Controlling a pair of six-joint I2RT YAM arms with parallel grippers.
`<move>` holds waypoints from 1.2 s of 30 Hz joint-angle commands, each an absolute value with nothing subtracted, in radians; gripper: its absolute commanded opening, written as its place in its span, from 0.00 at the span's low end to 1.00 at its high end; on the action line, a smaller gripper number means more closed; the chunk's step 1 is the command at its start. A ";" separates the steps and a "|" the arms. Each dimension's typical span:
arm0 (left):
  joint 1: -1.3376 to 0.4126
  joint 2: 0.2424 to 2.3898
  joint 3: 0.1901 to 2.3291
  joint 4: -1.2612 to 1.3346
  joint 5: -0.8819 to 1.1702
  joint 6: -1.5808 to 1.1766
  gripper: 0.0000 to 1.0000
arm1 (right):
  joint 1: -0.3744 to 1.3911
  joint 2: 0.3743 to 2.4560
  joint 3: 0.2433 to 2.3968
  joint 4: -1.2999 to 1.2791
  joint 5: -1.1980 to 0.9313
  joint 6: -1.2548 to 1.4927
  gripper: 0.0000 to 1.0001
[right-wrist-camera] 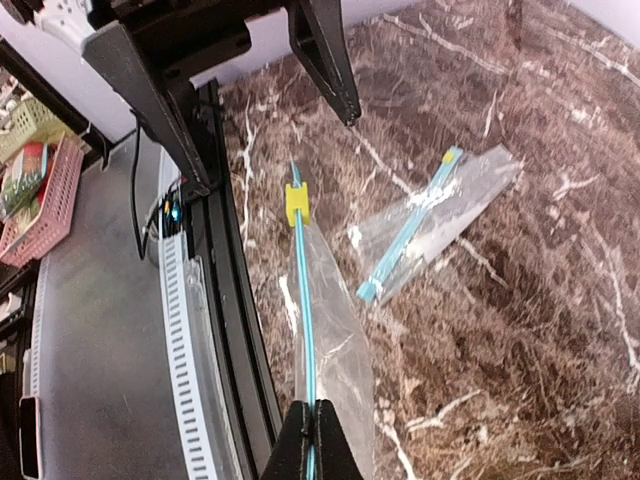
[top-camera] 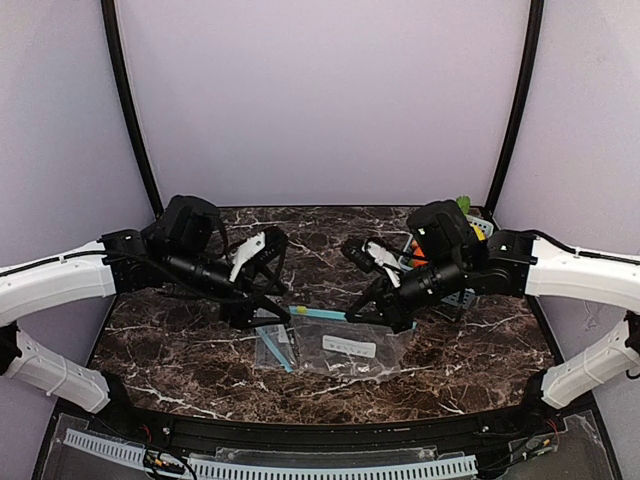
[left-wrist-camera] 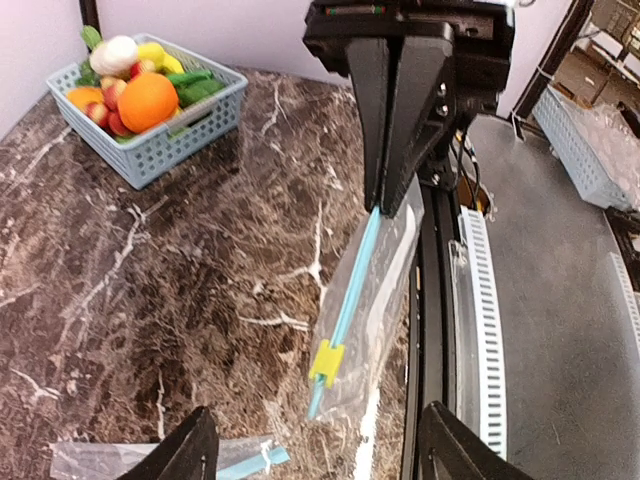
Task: Place the food in the zip-top bag and seal the zipper
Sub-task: Pass from the left arm to the right, then pass from the right arm to the left
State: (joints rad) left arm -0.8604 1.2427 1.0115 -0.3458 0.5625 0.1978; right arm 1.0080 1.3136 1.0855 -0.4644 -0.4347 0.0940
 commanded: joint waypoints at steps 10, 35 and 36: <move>-0.800 1.208 0.985 -0.201 0.761 0.068 0.76 | 1.015 1.235 0.950 0.068 -0.414 0.297 0.00; -0.730 1.209 0.977 -0.153 0.884 0.007 0.42 | 0.998 1.278 0.955 0.061 -0.512 0.313 0.00; -0.730 1.210 0.978 -0.153 0.888 0.008 0.44 | 0.996 1.276 0.955 0.061 -0.514 0.316 0.00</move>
State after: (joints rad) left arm -0.7330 1.2160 0.9901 -0.1505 0.8577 0.0059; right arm 1.0046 1.2778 0.9569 0.0238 -0.4973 0.2977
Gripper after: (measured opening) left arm 0.411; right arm 0.007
